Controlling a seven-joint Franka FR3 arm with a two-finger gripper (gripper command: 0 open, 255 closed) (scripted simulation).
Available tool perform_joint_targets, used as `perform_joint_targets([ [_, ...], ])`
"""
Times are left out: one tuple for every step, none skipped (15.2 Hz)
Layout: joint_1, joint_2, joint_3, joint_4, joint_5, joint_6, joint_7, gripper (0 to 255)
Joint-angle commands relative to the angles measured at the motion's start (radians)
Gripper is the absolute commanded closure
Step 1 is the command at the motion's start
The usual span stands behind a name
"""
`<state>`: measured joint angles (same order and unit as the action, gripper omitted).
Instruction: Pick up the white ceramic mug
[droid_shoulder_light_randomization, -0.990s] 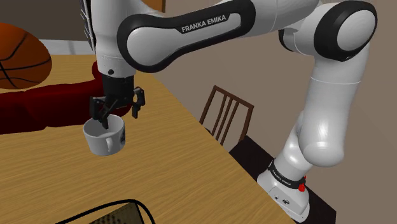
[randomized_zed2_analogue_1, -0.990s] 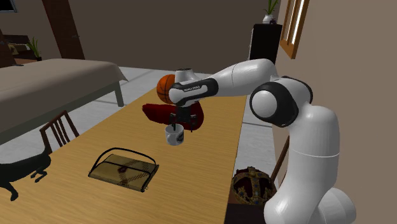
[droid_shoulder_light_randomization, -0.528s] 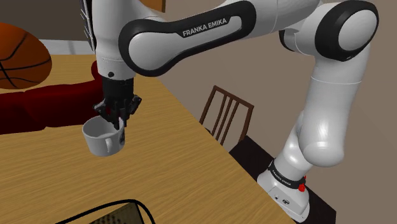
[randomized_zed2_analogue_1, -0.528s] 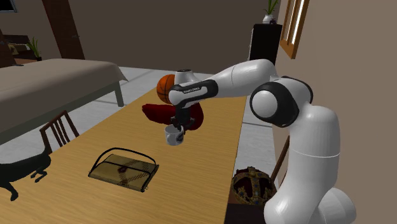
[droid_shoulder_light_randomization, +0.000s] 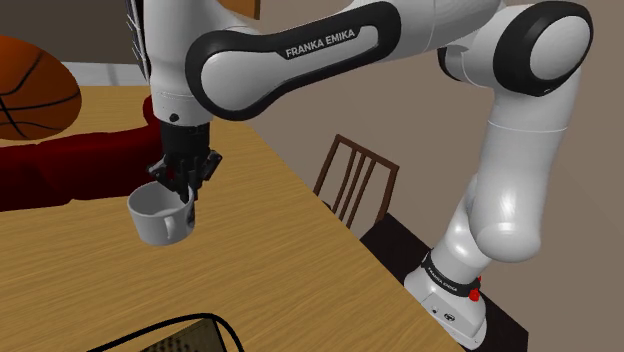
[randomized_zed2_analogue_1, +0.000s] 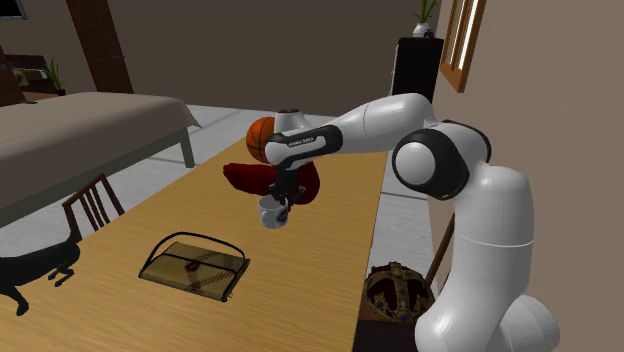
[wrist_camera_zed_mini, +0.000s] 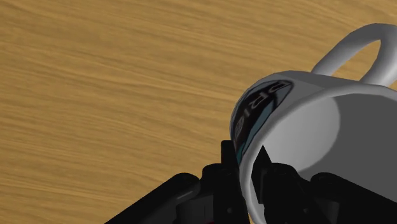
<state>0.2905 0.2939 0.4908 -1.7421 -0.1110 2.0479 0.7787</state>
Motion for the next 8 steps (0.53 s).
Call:
perform_joint_targets([
  [-0.002,0.007,-0.002,0.003,0.002,-0.012,-0.002,255],
  [-0.003,0.003,-0.001,0.012,0.005,-0.024,-0.003,255],
  [-0.003,-0.001,0.0,0.02,0.007,-0.036,-0.004,255],
  [-0.003,-0.005,0.001,0.029,0.009,-0.048,-0.005,255],
  [-0.004,-0.008,0.002,0.038,0.011,-0.06,-0.006,255],
  [-0.004,-0.011,0.003,0.048,0.013,-0.073,-0.007,255],
  [-0.004,-0.014,0.003,0.058,0.014,-0.085,-0.008,255],
  [-0.004,-0.017,0.004,0.068,0.016,-0.098,-0.009,255],
])
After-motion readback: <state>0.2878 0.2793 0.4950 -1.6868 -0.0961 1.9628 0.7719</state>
